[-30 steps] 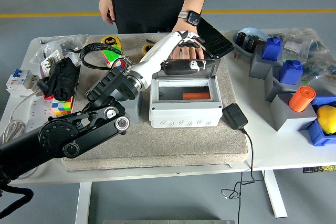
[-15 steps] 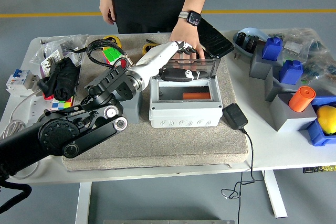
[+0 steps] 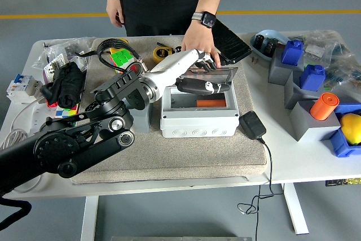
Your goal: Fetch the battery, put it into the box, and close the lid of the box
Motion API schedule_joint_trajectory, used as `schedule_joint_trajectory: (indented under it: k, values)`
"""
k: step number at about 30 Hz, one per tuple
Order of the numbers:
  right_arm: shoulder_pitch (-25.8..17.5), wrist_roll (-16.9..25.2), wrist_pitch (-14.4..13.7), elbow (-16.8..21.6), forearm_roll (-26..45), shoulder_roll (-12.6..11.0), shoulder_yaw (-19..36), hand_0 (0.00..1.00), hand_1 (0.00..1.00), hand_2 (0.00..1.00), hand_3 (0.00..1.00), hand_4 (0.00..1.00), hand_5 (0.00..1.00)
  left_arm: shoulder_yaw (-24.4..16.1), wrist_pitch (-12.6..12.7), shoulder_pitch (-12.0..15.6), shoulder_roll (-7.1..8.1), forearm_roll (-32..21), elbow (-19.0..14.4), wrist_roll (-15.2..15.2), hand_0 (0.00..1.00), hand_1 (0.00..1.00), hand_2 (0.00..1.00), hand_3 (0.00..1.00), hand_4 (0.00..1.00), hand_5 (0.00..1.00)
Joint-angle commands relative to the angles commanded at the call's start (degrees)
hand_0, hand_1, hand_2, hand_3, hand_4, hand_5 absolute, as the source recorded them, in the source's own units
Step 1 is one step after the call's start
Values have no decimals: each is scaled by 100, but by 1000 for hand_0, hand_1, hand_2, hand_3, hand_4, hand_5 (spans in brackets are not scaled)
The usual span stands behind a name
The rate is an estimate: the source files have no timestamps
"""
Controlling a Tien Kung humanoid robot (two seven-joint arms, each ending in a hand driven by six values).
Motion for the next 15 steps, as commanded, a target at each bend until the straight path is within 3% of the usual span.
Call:
schedule_joint_trajectory:
  k: [15]
  values:
    - [-12,0,-5,0,-1,9,-7,575,641,668,585,949,477,58,-477,302,-53,-525,-121,508,677,657,655,640,998,722]
